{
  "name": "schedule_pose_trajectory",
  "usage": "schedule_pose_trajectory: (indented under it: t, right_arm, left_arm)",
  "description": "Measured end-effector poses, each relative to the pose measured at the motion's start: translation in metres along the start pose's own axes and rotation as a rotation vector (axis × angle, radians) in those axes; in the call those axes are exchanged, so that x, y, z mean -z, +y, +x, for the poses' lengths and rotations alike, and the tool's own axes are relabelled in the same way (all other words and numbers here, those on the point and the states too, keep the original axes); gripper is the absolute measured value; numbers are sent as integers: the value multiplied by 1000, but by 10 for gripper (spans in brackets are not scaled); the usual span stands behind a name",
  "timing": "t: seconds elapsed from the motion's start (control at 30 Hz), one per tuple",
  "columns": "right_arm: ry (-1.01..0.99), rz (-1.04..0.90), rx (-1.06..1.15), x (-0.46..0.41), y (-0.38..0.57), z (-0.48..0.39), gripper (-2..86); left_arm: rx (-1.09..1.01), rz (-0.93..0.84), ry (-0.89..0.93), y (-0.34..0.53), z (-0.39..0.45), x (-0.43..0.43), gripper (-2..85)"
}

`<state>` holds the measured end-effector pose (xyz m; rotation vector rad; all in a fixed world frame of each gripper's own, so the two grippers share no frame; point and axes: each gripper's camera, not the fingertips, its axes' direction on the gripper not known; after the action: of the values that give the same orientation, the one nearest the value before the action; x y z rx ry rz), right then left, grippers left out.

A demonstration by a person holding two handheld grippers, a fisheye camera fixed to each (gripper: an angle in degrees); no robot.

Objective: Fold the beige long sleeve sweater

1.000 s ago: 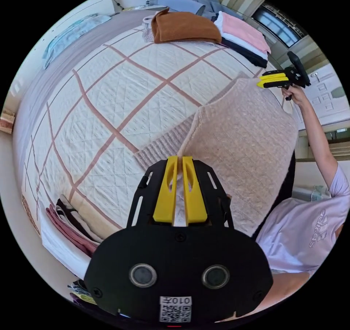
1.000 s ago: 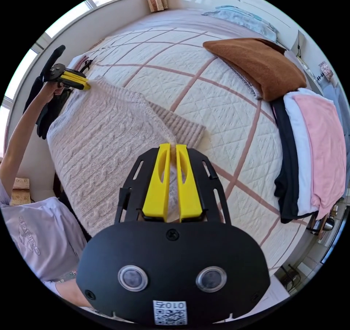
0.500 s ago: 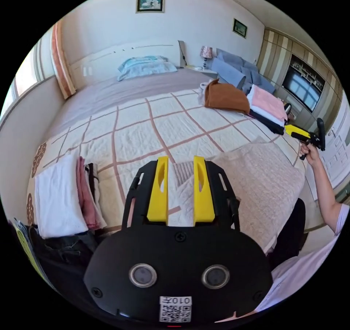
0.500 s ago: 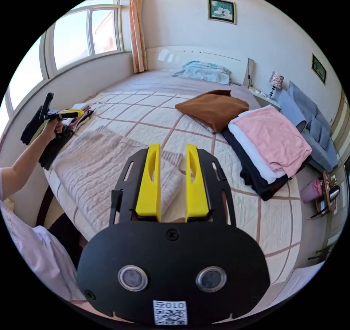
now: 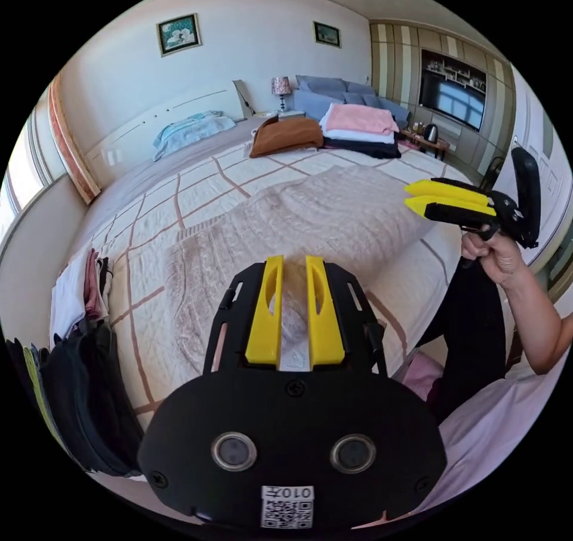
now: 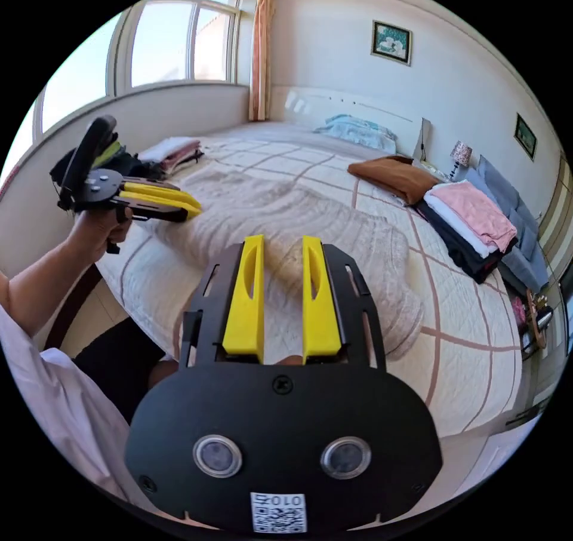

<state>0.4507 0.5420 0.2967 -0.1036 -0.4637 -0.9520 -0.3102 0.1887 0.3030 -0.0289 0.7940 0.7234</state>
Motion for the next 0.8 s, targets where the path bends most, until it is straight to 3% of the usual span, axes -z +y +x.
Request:
schedule_pose_trajectory:
  t: [0.07, 0.17, 0.33, 0.53, 0.63, 0.7, 0.8]
  right_arm:
    - [-56, -92, -63, -26, 16, 9, 88]
    - [-131, -75, -138, -28, 36, 22, 89]
    - [-76, -11, -93, -22, 58, 17, 92]
    - [-85, 235, -266, 59, 108, 57, 112]
    - [1, 172, -424, 72, 142, 97, 129]
    - [-58, 121, -488, 65, 160, 118, 137]
    - [-145, 84, -539, 45, 182, 136, 144]
  left_arm:
    - [-2, -10, 17, 10, 3, -12, 62]
    - [63, 1, 92, 30, -7, -25, 63]
    - [106, 0, 153, 34, -3, -17, 66]
    - [-42, 67, -23, 33, 51, 23, 76]
    - [-1, 25, -116, 50, 53, 18, 86]
    - [56, -31, -140, 64, 46, 5, 94]
    - [197, 13, 39, 87, 23, -11, 102]
